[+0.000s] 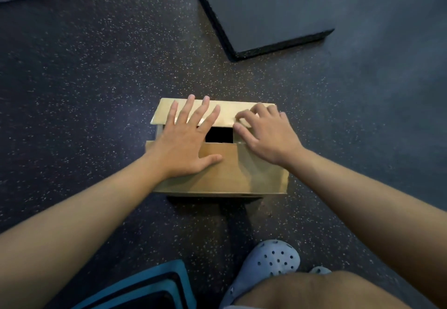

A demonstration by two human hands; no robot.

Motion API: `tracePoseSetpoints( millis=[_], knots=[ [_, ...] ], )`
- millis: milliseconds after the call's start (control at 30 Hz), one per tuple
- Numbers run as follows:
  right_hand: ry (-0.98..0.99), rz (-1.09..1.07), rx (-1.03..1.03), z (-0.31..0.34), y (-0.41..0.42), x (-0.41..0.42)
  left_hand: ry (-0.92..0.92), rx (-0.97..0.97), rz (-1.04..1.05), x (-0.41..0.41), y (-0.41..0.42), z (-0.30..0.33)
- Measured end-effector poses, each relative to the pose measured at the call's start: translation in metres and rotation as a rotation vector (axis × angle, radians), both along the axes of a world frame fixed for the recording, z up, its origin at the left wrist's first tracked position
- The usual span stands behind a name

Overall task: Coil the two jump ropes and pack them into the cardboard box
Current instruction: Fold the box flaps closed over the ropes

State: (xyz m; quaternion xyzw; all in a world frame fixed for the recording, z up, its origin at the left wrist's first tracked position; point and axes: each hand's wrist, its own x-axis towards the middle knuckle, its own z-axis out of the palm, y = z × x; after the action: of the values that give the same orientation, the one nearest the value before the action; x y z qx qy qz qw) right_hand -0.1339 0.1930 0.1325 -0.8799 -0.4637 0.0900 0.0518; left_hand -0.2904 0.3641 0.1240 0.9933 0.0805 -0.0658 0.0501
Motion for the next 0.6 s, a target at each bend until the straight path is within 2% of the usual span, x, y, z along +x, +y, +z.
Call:
tracePoseSetpoints(
  millis=[267, 600],
  knots=[
    [-0.041, 0.086, -0.054, -0.046, -0.011, -0.017, 0.071, -0.087, 0.038, 0.000, 0.006, -0.042],
    [0.017, 0.105, -0.060, -0.074, -0.017, -0.018, 0.011, -0.045, 0.035, -0.001, 0.003, -0.074]
  ],
)
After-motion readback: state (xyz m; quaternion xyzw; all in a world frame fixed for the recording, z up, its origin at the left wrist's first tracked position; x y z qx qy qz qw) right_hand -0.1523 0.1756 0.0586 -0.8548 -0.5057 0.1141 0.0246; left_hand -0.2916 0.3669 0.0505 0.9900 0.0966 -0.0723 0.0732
